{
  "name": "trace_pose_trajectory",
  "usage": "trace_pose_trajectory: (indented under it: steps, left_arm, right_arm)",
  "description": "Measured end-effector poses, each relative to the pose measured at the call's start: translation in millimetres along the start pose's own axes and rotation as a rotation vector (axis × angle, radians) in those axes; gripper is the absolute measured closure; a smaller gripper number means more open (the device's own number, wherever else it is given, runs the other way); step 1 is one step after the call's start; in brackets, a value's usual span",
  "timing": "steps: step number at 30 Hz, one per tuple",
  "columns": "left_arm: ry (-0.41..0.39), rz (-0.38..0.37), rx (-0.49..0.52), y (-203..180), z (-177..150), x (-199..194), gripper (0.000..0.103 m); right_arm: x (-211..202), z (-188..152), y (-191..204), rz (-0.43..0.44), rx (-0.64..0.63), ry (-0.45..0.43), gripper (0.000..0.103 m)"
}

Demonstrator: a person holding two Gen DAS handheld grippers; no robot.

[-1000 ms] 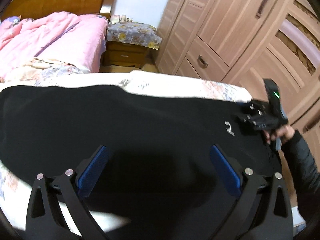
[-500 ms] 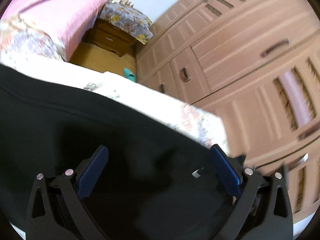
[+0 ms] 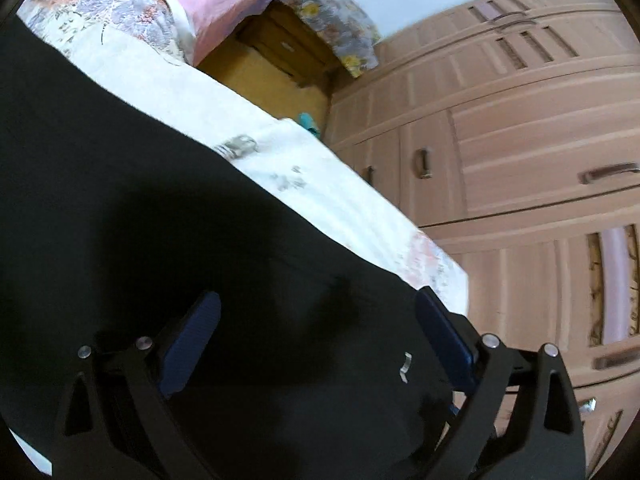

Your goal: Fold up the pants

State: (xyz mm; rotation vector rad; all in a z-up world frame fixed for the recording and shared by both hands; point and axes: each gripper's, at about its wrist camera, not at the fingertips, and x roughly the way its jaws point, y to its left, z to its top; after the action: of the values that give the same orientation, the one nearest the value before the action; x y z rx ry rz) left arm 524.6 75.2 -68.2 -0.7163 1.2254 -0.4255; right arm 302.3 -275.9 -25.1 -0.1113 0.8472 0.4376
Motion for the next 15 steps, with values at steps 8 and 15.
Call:
trace_pose_trajectory:
  steps: [8, 15]
  left_arm:
    - [-0.025, 0.078, 0.169, -13, -22, -24, 0.004]
    - [-0.084, 0.272, 0.507, -39, -55, -30, 0.002]
  right_arm:
    - [74, 61, -57, 0.042, 0.030, 0.161, 0.094]
    - [82, 52, -81, 0.171, 0.138, 0.096, 0.089]
